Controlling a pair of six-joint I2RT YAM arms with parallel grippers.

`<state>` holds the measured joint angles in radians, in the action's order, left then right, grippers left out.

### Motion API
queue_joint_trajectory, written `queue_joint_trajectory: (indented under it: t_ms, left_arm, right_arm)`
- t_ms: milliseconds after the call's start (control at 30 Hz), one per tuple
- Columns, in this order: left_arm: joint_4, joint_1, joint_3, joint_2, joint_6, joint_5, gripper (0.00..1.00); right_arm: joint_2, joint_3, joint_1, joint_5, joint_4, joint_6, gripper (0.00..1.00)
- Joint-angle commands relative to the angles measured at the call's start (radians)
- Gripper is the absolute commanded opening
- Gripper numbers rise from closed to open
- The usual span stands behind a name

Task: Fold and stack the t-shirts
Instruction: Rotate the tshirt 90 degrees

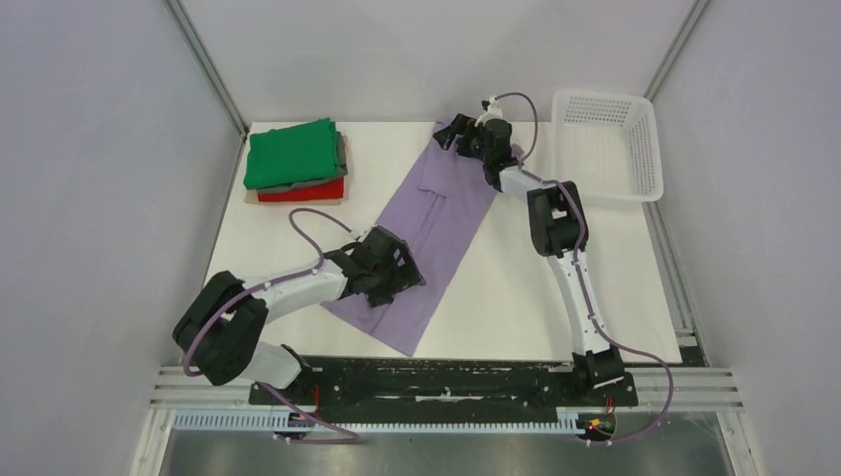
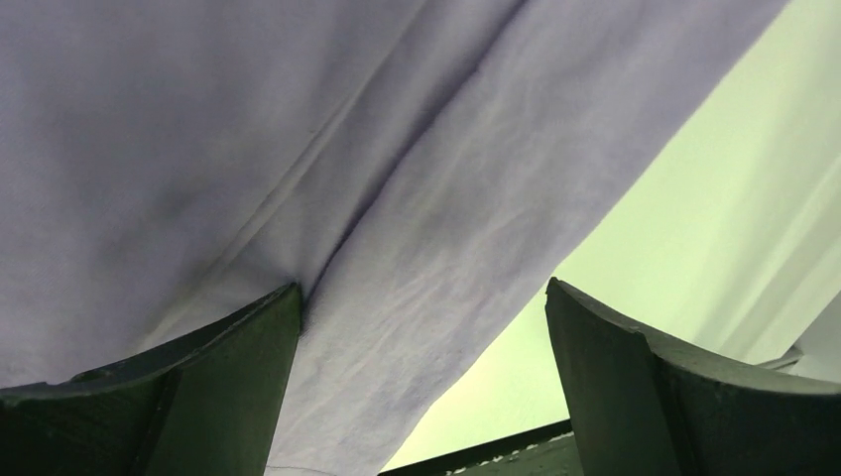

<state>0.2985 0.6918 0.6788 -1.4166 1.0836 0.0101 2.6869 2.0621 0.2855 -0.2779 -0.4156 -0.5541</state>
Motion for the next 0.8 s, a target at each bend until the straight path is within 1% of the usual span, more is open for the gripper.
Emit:
queue_joint_trajectory:
  t_ms: [0,100,233,333,400,433,567,667,767]
  left_arm:
    - [0.020,0.087,0.009,-0.174,0.052,-0.036,1.00]
    - [0.010,0.133,0.076,-0.240,0.044,-0.044,1.00]
    - [0.034,0.191,0.187,-0.308,0.024,-0.028,1.00]
    - [0.104,0.236,0.266,-0.353,0.003,-0.024,1.00]
    - [0.158,0.264,0.285,-0.347,0.004,-0.014,1.00]
    - [0.175,0.273,0.281,-0.333,0.011,0.024,1.00]
    - [0.189,0.303,0.235,-0.230,0.019,0.083,1.00]
    - [0.239,0.330,0.263,-0.193,-0.060,0.127,1.00]
    - [0.310,0.351,0.306,-0.156,-0.126,0.157,1.00]
  right_arm:
    - [0.113,0.077,0.018,0.053,-0.103,-0.169,0.98]
    - [0.140,0.087,0.022,0.135,-0.211,-0.228,0.98]
    - [0.169,0.136,0.056,0.214,-0.223,-0.181,0.98]
    - [0.178,0.164,0.082,0.250,-0.223,-0.152,0.98]
    - [0.174,0.177,0.090,0.255,-0.224,-0.135,0.98]
    - [0.163,0.179,0.092,0.251,-0.222,-0.125,0.98]
    - [0.076,0.165,0.088,0.241,-0.168,-0.022,0.98]
    - [-0.048,0.090,0.077,0.228,-0.187,0.014,0.98]
    - [-0.157,0.087,0.075,0.198,-0.133,0.100,0.98]
